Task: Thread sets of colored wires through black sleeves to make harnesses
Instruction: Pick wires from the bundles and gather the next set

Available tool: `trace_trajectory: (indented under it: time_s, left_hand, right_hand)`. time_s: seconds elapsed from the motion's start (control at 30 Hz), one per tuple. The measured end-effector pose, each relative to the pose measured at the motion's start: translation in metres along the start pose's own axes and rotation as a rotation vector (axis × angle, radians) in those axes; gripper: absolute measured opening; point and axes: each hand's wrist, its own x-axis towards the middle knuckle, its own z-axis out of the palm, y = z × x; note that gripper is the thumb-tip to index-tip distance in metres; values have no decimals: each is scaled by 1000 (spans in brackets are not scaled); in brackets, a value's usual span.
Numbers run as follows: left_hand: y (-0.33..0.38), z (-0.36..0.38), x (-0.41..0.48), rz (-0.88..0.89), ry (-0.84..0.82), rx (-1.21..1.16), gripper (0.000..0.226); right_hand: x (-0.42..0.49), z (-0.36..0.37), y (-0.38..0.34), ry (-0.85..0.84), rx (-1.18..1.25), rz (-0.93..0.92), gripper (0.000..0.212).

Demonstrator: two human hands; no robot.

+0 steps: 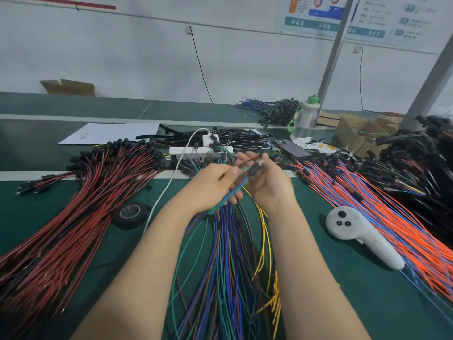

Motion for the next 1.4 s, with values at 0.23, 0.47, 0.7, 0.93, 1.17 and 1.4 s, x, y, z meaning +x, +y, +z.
trace_trajectory:
  time_s: [0.23,0.47,0.7,0.93,1.17,1.4]
  left_hand:
    - [5,-6,0,-122,7,-52,37]
    - [-12,-14,-2,54,222,229,31]
    - [-15,19,-9,-126,-231,-47,29]
    - [9,10,-8,-310,-286,-571,42]
    - [41,-37,-10,-203,-172,-1705,31]
    - [71,-56,-23,42,-105,-1884,26]
  right_hand:
    - [-3,-5,-2,25,202,-44,30]
    - [-6,-10,-8,103,374,-31,30]
    - [1,-5,-15,243,847,-72,22]
    - [9,-4,-19,200,296,-103,34]
    - [-7,-26,0,139,-372,-228,36]
    - [2,-50,31,382,-1860,-110,35]
